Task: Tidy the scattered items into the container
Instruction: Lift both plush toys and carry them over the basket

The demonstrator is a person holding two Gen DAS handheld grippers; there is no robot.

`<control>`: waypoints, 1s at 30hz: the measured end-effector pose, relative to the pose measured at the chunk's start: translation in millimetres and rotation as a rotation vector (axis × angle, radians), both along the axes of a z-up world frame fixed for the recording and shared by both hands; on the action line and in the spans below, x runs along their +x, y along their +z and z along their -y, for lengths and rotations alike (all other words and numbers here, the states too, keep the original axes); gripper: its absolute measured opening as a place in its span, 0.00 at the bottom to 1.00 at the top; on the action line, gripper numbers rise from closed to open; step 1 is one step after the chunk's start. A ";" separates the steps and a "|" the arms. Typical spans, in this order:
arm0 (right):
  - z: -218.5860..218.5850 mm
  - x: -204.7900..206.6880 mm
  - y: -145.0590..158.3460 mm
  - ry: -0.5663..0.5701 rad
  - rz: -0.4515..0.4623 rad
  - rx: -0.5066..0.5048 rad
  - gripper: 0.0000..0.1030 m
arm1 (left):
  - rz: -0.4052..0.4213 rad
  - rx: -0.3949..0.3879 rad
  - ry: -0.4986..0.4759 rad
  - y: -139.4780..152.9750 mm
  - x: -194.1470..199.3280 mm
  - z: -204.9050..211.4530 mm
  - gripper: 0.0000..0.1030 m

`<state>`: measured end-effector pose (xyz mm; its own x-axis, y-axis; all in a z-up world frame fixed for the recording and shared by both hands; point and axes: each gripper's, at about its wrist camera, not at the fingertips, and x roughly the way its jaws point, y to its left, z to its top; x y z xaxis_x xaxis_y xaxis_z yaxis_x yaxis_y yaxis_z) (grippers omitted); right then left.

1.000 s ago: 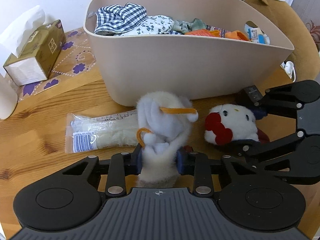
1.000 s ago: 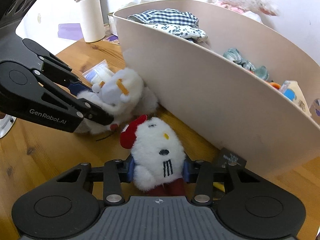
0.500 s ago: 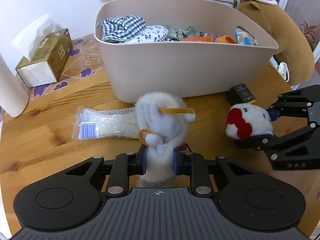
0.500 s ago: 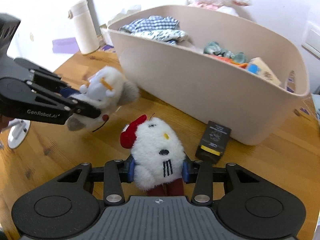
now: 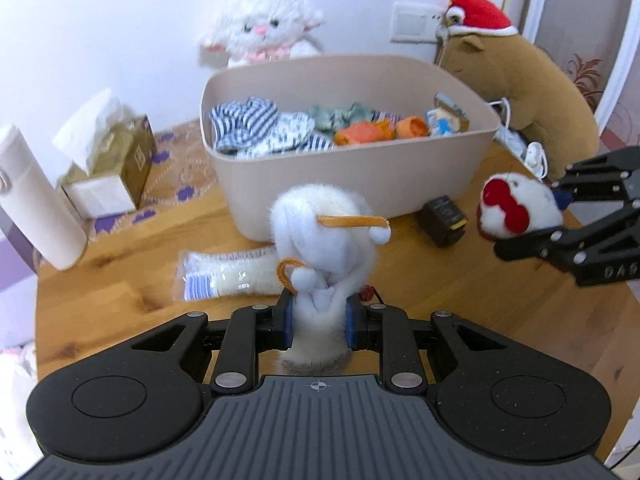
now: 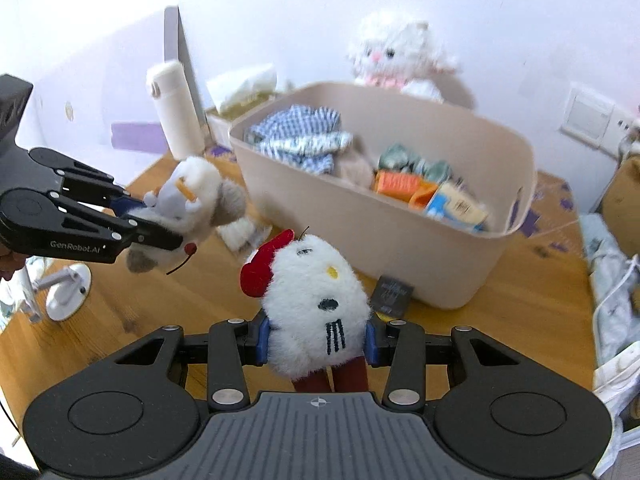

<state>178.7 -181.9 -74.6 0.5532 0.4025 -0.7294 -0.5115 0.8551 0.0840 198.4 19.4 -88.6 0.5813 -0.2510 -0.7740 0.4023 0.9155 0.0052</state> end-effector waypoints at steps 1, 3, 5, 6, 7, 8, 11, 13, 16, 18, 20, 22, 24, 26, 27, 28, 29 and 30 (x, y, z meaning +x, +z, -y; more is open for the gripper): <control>2.4 -1.2 5.4 -0.003 0.013 0.002 0.39 | 0.012 0.004 -0.005 5.0 -1.3 -0.1 0.23; 8.0 -2.6 17.7 -0.009 0.038 0.013 0.39 | 0.038 0.010 -0.011 13.8 -4.7 -0.3 0.23; 13.8 -3.0 29.3 -0.021 0.064 0.018 0.39 | 0.062 0.015 -0.020 22.4 -7.7 -0.7 0.23; 16.4 -2.8 35.1 -0.027 0.077 0.021 0.39 | 0.073 0.016 -0.023 27.0 -8.8 -1.0 0.23; 19.0 -2.2 40.0 -0.032 0.089 0.025 0.39 | 0.083 0.016 -0.026 30.9 -9.6 -1.2 0.23; 21.4 -1.5 44.3 -0.036 0.099 0.029 0.39 | 0.095 0.018 -0.031 36.1 -10.4 -1.0 0.23; 28.3 1.8 59.2 -0.053 0.140 0.048 0.39 | 0.126 0.017 -0.040 48.5 -10.2 0.1 0.23; 33.7 5.5 68.9 -0.064 0.168 0.055 0.39 | 0.151 0.014 -0.043 57.7 -8.7 1.2 0.23; 38.0 12.8 82.9 -0.071 0.205 0.062 0.39 | 0.173 0.008 -0.043 70.8 -1.4 2.6 0.23; 39.8 17.8 92.3 -0.070 0.228 0.055 0.39 | 0.181 0.003 -0.039 79.0 5.7 3.2 0.23; 40.0 25.7 100.3 -0.067 0.248 0.046 0.39 | 0.195 0.009 -0.039 85.6 12.4 4.4 0.23; 40.2 32.8 108.1 -0.064 0.266 0.035 0.39 | 0.212 0.015 -0.041 91.7 19.7 6.5 0.23; 39.7 40.6 114.0 -0.059 0.281 0.022 0.39 | 0.225 0.019 -0.044 97.2 27.3 8.7 0.23; 39.1 48.2 117.9 -0.058 0.292 0.007 0.39 | 0.238 0.020 -0.048 101.8 35.3 11.4 0.23; 38.7 52.7 119.0 -0.059 0.296 0.002 0.39 | 0.244 0.021 -0.050 103.9 40.1 13.2 0.23; 38.4 57.2 119.2 -0.061 0.298 -0.002 0.39 | 0.249 0.022 -0.052 105.3 44.0 15.1 0.23; 38.1 62.0 118.8 -0.065 0.298 -0.004 0.39 | 0.255 0.025 -0.054 106.8 49.3 17.7 0.23; 37.6 67.3 118.4 -0.068 0.297 -0.006 0.39 | 0.257 0.026 -0.055 108.1 53.3 19.1 0.23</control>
<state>246.0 -219.5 43.9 0.7684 0.3531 -0.5337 -0.4544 0.8883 -0.0665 251.7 0.2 19.4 0.7459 -0.2698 -0.6090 0.4338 0.8905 0.1369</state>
